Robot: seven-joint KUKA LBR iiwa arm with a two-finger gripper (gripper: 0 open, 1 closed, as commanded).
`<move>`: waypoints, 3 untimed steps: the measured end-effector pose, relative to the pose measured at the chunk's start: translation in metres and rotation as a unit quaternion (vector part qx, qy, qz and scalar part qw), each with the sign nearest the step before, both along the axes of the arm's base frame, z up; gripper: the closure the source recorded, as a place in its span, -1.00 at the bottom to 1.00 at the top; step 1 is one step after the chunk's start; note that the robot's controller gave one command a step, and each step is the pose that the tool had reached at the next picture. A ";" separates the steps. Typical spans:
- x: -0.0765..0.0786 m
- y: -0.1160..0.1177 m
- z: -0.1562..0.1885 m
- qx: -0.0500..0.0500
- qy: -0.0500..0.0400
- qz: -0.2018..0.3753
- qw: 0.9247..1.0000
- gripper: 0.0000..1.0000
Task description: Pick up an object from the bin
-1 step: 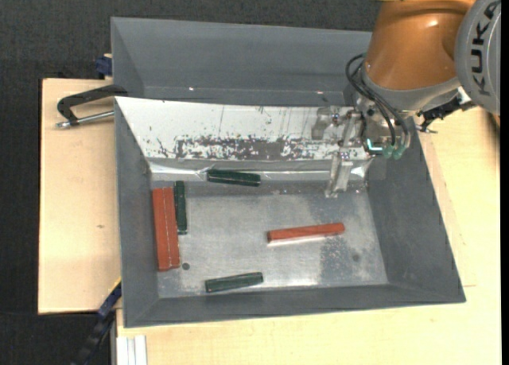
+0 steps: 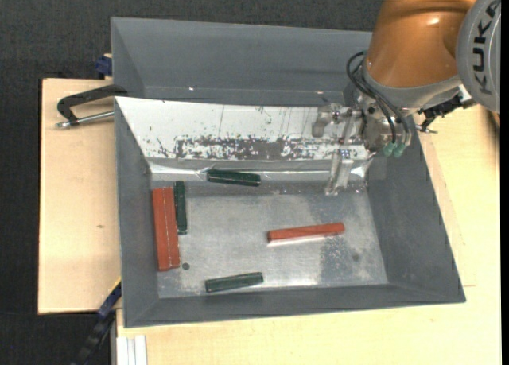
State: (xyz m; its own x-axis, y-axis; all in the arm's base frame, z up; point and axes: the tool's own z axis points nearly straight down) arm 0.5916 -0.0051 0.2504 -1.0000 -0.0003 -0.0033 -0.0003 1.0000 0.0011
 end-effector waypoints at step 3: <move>-0.063 -0.013 -0.121 0.000 -0.001 0.019 1.000 -1.00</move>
Offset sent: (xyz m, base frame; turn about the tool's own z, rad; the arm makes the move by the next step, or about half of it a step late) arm -0.0877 -0.0111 -0.0904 -0.1063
